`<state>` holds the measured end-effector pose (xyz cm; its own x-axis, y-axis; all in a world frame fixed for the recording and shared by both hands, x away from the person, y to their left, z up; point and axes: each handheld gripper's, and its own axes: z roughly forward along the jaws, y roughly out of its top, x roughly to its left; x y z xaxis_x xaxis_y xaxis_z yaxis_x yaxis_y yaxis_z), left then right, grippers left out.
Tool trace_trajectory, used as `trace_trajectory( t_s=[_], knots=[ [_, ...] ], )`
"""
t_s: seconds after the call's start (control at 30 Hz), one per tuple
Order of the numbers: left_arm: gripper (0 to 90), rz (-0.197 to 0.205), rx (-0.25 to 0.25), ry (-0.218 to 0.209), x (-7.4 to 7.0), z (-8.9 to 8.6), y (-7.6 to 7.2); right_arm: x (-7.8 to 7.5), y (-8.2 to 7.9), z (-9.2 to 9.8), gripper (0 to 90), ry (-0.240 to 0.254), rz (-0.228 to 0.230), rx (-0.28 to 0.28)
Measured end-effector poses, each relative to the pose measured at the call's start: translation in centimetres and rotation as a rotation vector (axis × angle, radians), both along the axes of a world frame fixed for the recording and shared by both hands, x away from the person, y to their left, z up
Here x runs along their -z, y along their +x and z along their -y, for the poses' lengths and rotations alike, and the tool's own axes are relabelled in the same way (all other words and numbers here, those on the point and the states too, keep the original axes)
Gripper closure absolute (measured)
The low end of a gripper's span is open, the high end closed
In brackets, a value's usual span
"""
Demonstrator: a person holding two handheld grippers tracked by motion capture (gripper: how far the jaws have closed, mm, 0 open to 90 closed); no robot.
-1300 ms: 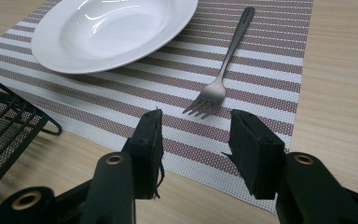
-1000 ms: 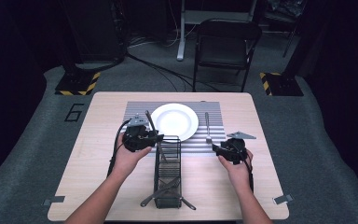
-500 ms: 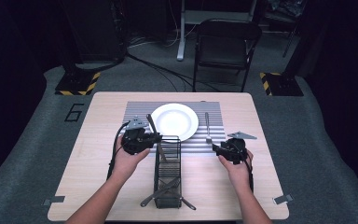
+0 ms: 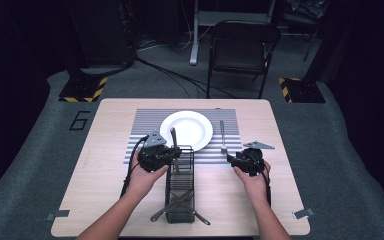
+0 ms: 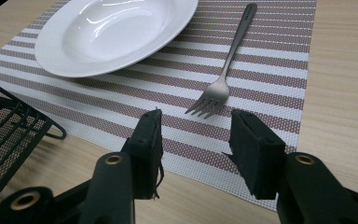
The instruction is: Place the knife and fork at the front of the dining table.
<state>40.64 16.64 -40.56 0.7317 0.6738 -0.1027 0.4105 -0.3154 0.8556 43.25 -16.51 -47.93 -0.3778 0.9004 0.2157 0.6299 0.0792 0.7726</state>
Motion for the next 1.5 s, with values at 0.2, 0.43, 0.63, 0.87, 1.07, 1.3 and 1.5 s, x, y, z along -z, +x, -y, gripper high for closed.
trace_trajectory(
  t_s=[0.2,0.43,0.63,0.87,1.07,1.3,1.5],
  knots=[
    [81.6,0.006,-0.004,0.023,-0.2,0.4,0.0,0.0,0.0,0.1,53.8,0.003,0.001,0.001],
    [81.9,0.018,0.0,0.025,-1.1,0.5,0.0,0.1,0.0,0.2,54.0,0.01,-0.004,0.003],
    [81.9,0.034,0.001,0.026,-2.3,0.3,-0.1,0.2,0.1,0.2,54.0,0.01,-0.002,0.0],
    [81.9,0.042,-0.009,0.014,-4.0,-0.2,-0.1,0.2,0.0,0.2,54.1,0.014,-0.007,0.001],
    [82.0,0.048,-0.013,0.017,-5.2,-0.4,-0.2,0.2,0.0,0.2,54.1,0.016,-0.005,0.001],
    [82.0,0.055,-0.015,0.004,-7.2,-0.7,-0.3,0.1,0.0,0.2,54.1,0.018,-0.005,0.002],
    [82.0,0.063,-0.022,0.005,-8.9,-1.1,-0.3,0.2,0.0,0.3,54.1,0.021,-0.002,0.004]
  ],
)
